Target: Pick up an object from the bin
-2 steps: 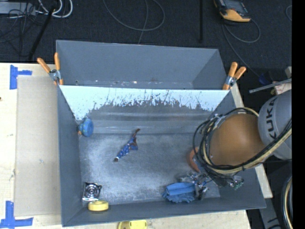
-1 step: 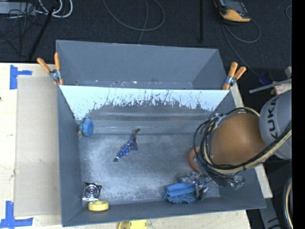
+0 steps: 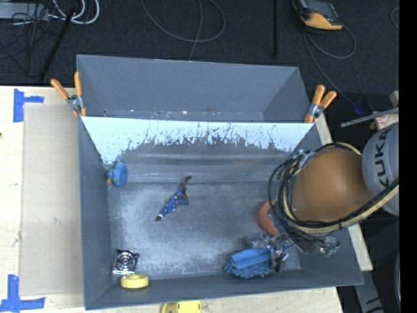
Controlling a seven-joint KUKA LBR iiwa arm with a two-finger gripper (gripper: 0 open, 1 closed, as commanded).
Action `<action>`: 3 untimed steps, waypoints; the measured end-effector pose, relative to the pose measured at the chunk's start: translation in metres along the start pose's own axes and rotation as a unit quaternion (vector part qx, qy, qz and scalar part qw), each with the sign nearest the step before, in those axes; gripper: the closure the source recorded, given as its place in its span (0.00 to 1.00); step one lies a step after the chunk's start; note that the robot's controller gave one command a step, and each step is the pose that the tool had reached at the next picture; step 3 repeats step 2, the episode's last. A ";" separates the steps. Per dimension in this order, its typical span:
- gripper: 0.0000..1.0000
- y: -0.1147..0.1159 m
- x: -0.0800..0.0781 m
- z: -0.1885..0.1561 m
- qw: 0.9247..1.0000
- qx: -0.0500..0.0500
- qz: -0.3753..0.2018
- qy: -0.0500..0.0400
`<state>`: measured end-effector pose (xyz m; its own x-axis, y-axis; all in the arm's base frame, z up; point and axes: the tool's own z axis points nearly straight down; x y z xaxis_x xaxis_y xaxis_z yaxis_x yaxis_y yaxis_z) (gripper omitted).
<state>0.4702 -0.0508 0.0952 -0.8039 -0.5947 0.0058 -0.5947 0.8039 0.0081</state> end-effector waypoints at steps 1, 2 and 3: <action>1.00 -0.001 -0.001 -0.021 1.000 0.001 0.000 -0.001; 1.00 -0.001 -0.001 -0.038 1.000 0.003 0.001 -0.003; 1.00 -0.001 -0.001 -0.038 1.000 0.003 0.001 -0.003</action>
Offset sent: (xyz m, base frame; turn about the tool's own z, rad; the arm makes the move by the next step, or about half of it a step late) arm 0.0000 -0.0001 0.0686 0.0000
